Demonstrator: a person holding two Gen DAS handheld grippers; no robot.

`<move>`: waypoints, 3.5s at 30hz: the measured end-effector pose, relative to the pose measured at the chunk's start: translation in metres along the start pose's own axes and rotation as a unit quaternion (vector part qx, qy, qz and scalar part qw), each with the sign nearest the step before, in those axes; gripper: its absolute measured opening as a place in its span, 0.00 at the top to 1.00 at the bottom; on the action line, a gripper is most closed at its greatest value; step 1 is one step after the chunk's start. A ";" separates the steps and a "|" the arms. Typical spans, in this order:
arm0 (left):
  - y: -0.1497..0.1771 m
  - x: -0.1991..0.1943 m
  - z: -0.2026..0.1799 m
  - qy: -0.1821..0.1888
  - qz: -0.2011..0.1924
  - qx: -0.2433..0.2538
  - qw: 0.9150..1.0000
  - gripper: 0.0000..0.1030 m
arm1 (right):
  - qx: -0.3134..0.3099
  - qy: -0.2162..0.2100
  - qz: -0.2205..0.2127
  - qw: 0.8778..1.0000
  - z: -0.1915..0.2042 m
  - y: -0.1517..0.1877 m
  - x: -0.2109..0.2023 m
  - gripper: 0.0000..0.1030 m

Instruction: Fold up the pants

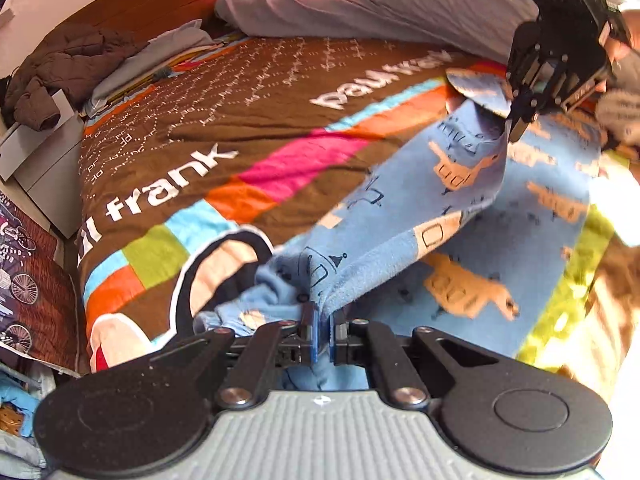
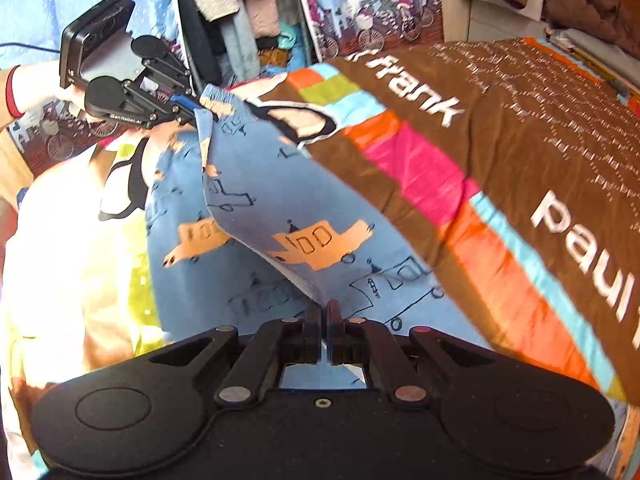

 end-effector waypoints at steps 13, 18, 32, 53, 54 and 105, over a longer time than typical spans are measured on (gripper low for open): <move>0.025 0.009 -0.016 -0.022 0.030 0.039 0.999 0.82 | -0.017 0.003 0.033 0.999 0.036 0.025 0.033 0.81; 0.024 0.003 -0.017 -0.021 0.035 0.053 0.998 0.79 | -0.025 0.008 0.031 0.999 0.035 0.022 0.031 0.80; 0.019 0.004 -0.022 -0.025 0.065 0.135 0.988 0.49 | -0.034 0.010 0.038 0.999 0.037 0.027 0.037 0.77; 0.021 -0.009 -0.028 0.015 0.071 0.152 0.986 0.97 | -0.041 0.013 0.017 0.999 0.040 0.024 0.016 0.97; 0.022 -0.012 -0.028 0.014 0.070 0.151 0.986 0.97 | -0.043 0.012 0.016 0.999 0.041 0.023 0.014 0.97; 0.025 0.027 -0.052 -0.004 0.116 0.302 0.946 0.96 | -0.216 0.049 0.071 0.972 0.056 0.021 0.026 0.99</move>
Point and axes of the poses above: each gripper's, at about its wrist camera, not at the fingertips, and x roughly the way its jaws point, z to its left, y to its underside, the point moved 6 cm from there along x, roughly the way its jaws point, and after that the axes turned 7 degrees about y, right-handed, at the moved point
